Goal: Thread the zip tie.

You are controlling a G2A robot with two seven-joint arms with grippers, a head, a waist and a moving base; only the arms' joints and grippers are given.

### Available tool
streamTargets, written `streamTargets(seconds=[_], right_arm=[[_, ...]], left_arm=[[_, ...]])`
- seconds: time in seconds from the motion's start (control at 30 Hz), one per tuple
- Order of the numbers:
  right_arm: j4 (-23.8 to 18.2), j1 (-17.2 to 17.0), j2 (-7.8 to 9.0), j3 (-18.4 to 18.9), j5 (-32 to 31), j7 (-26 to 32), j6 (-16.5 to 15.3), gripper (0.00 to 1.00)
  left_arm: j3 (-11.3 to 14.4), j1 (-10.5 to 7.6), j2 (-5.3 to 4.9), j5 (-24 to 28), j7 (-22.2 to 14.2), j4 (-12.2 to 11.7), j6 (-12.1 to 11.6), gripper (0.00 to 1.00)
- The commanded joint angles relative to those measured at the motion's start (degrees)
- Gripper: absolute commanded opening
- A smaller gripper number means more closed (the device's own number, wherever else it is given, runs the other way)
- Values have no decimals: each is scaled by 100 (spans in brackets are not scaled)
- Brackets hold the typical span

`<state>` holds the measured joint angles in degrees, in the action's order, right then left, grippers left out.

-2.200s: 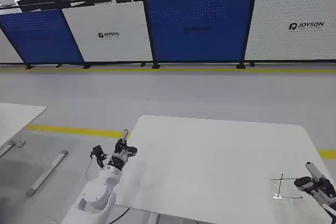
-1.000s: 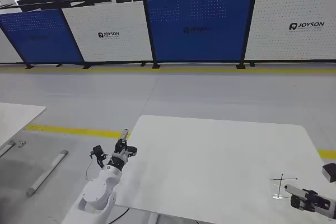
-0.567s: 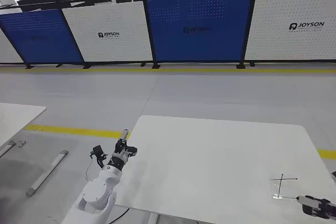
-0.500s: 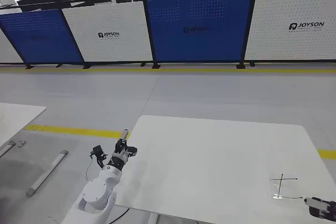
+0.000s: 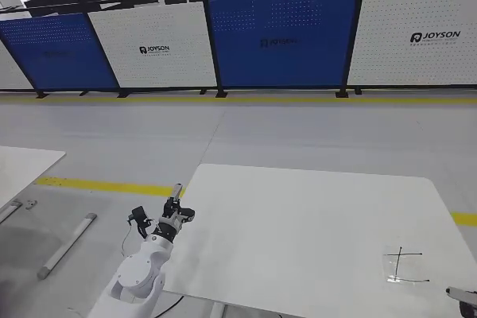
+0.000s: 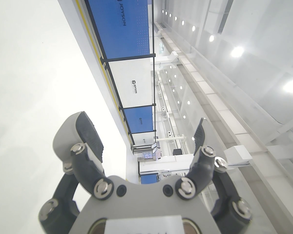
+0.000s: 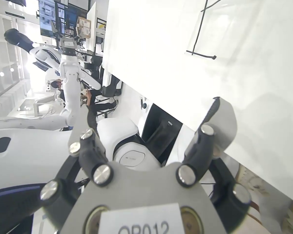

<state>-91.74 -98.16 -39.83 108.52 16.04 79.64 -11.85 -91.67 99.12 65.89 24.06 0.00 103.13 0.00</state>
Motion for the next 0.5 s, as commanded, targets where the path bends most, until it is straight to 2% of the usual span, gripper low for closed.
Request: streamTargets(seconds=[0.0,0.13,0.27,0.4,0.47], right_arm=[[-74,61,3,-40,-113,-80,-35,100],[-131,459,12,-534,-768,-409,367,100],[63,1071,-6,-1214,-1336,-669,867,100],[429,1644,-53,-1872,-1573,-566,1123,100],[540,1773,-63,-1993,-1609,-510,1201,100]], left_arm=[[0,0,0,0,0,0,0,100],[0,0,0,0,0,0,0,100],[0,0,0,0,0,0,0,100],[0,0,0,0,0,0,0,100],[0,0,0,0,0,0,0,100]])
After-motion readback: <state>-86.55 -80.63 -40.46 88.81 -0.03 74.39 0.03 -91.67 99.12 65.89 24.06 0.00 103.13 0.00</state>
